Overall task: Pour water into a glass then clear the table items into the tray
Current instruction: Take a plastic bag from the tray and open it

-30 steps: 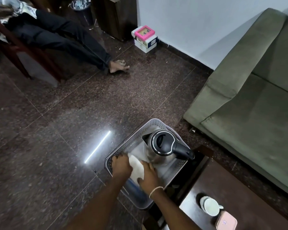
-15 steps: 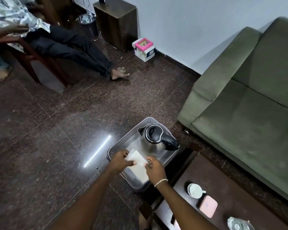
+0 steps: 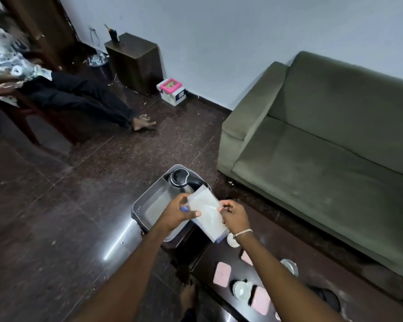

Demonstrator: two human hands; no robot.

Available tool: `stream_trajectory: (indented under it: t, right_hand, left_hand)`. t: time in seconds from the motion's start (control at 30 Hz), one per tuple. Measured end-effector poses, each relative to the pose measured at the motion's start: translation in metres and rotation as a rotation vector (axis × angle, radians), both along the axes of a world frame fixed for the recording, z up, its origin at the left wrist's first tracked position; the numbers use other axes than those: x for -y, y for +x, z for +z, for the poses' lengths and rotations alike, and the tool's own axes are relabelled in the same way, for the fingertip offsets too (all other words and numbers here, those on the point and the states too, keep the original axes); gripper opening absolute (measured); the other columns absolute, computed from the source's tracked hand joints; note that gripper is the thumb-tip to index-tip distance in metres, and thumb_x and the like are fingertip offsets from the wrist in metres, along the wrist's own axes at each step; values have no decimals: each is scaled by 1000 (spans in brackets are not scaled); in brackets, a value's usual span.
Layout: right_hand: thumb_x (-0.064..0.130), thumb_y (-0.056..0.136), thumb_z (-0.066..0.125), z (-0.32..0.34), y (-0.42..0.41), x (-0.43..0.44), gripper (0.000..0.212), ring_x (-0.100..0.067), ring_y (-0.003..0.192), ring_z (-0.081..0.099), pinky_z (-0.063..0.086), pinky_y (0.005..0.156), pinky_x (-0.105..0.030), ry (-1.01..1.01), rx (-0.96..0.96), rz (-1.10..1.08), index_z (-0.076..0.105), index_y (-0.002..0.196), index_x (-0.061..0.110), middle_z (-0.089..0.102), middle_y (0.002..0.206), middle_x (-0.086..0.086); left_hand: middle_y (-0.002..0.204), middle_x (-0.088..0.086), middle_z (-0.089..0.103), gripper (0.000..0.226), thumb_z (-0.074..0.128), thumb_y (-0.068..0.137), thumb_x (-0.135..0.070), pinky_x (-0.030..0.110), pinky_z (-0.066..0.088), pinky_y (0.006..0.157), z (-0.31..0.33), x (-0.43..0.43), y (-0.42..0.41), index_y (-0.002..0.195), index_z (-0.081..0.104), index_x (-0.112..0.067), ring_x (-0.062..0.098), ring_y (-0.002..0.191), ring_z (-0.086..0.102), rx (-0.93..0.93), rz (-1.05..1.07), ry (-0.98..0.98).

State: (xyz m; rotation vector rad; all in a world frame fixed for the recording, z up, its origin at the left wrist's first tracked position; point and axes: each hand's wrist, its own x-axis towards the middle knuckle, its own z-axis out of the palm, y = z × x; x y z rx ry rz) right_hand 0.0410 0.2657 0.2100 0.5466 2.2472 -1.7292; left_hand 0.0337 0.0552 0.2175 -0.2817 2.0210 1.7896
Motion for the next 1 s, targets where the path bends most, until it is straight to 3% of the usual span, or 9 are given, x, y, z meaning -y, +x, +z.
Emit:
stream_trajectory:
  t: [0.17,0.27,0.33,0.4,0.43,0.53,0.67,0.87,1.0]
  right_hand:
    - [-9,93,57,24,14,-46,12,-2,33,44,36,37,-15,-97,-31,-143,63,101,-4,54,61,-8]
    - [-7,93,57,33,25,-72,25,-5,38,49,39,40,-17,-80,-38,-177,60,118,-7,57,65,-9]
    - [-1,92,63,38,37,-86,45,-11,69,61,52,59,-21,12,-118,-177,52,135,1,61,94,-9]
    - [12,87,75,41,51,-97,61,-10,106,55,53,85,-24,148,-257,-137,48,142,12,50,125,-2]
    - [20,84,80,43,60,-103,62,-7,109,54,51,86,-20,174,-313,-108,51,139,16,49,127,1]
    - [36,73,88,46,78,-109,53,-6,89,62,47,75,-9,178,-336,28,65,119,22,61,109,6]
    - [8,75,85,45,97,-136,40,-7,87,67,51,81,-17,129,-293,19,71,112,12,75,100,-1]
    - [-13,80,75,43,127,-193,26,-8,69,66,54,76,-30,-155,-219,-262,70,100,2,73,82,-9]
    - [-12,80,74,46,144,-220,34,-15,71,63,52,77,-35,-119,-224,-319,67,108,7,71,79,-10]
  left_hand:
    - [104,9,74,42,78,82,9,33,61,84,19,-46,9,116,62,-10,22,97,69,1,-50,108]
    - [102,12,71,43,75,84,12,31,63,76,27,-73,11,121,58,-2,23,93,69,-26,-70,119]
    - [96,9,71,40,77,83,11,27,62,71,32,-92,12,117,59,1,17,86,70,-70,-83,80]
    - [91,10,69,34,80,81,9,32,62,72,37,-113,14,108,61,1,17,82,68,-127,-97,27]
    - [88,12,68,32,81,80,8,38,60,75,39,-126,15,104,60,2,20,82,66,-153,-108,11]
    - [84,18,63,30,83,79,7,42,54,75,40,-154,20,97,59,10,24,82,60,-172,-123,27]
    - [85,22,63,36,81,82,4,48,53,79,39,-191,35,98,55,22,28,84,60,-140,-190,73]
    - [77,14,67,15,75,86,6,17,49,52,46,-213,41,86,64,-3,4,56,60,-191,-254,-5]
    - [73,9,61,21,71,85,12,27,46,60,53,-224,48,88,62,-6,13,59,54,-293,-354,-110]
